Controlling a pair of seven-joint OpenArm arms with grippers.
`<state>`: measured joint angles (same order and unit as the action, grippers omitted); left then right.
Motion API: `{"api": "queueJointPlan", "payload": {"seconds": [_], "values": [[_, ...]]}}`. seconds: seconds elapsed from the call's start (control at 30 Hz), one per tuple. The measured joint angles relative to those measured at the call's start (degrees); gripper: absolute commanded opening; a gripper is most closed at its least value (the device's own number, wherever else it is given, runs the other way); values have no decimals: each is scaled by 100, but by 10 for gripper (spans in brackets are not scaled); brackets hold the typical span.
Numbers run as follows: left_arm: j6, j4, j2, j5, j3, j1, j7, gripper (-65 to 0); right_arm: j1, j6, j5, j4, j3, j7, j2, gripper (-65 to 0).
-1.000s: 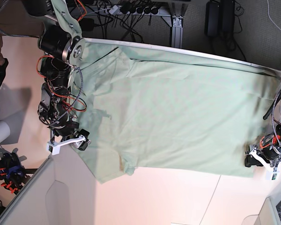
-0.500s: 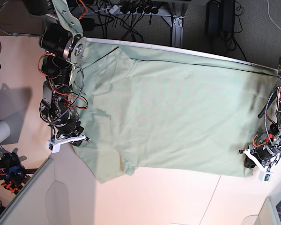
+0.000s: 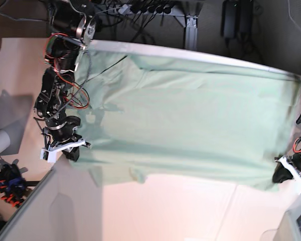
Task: Fold the T-shirt properly
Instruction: 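Fold the hem up toward the collar with both grippers, then release the right gripper and move it back to the folded corner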
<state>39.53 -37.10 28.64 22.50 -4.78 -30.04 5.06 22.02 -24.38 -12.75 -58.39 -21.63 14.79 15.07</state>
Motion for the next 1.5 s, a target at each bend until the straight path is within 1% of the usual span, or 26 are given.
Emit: {"api": "queueJointPlan", "payload": {"seconds": [0.1,0.23,0.3,0.4,0.43,0.5,0.6,0.8,1.23,1.27,1.37,1.4,1.43,1.47,1.5], "values": [[2,-551,151,39,0,428,2,-650,-463,-11,-118,-625,2,24,63,-650],[9,-1296,234,173,105,975,61,-650,-914,-4,-203,-1303,4,-13,142,-650],[7,-1657,254,275,343,1231,391,-650,-1154,-15,-247,-1563,2,-22,173,-650],[26,-2076,258,673,750,1606,870,-650,-1504,-7,-249,-1792,0,0,190,-650],[33,-2205,258,769,861,1740,911,-650,-1606,-15,-271,-1860,0,2,190,-650],[31,-2435,262,763,1008,1996,911,-650,-1784,-13,-282,-1993,2,2,190,-650],[22,-2715,262,754,1047,2312,960,-650,-1996,-7,-291,-2164,0,-4,192,-650],[24,-2855,260,761,1047,2763,962,-650,-2339,-4,-398,-2304,0,-15,205,-650],[17,-2857,260,752,1047,3038,968,-650,-2457,-2,-398,-2312,0,35,188,-650],[17,-2857,260,752,1047,3036,968,-604,-2457,-4,-398,-2312,0,48,173,-650],[15,-2857,262,739,1047,3038,907,-431,-2457,-2,-365,-2312,-9,118,90,-650],[15,-2857,262,741,1047,3036,907,-383,-2455,-2,-350,-2312,-9,245,57,-597],[15,-2857,262,774,1047,3038,907,-346,-2457,0,-343,-2310,-11,310,26,-514],[15,-2857,262,813,1047,3038,905,-329,-2459,-2,-330,-2308,-11,376,4,-437],[15,-2857,262,879,1047,3038,907,-328,-2459,0,-326,-2308,-11,463,-9,-378]]}}
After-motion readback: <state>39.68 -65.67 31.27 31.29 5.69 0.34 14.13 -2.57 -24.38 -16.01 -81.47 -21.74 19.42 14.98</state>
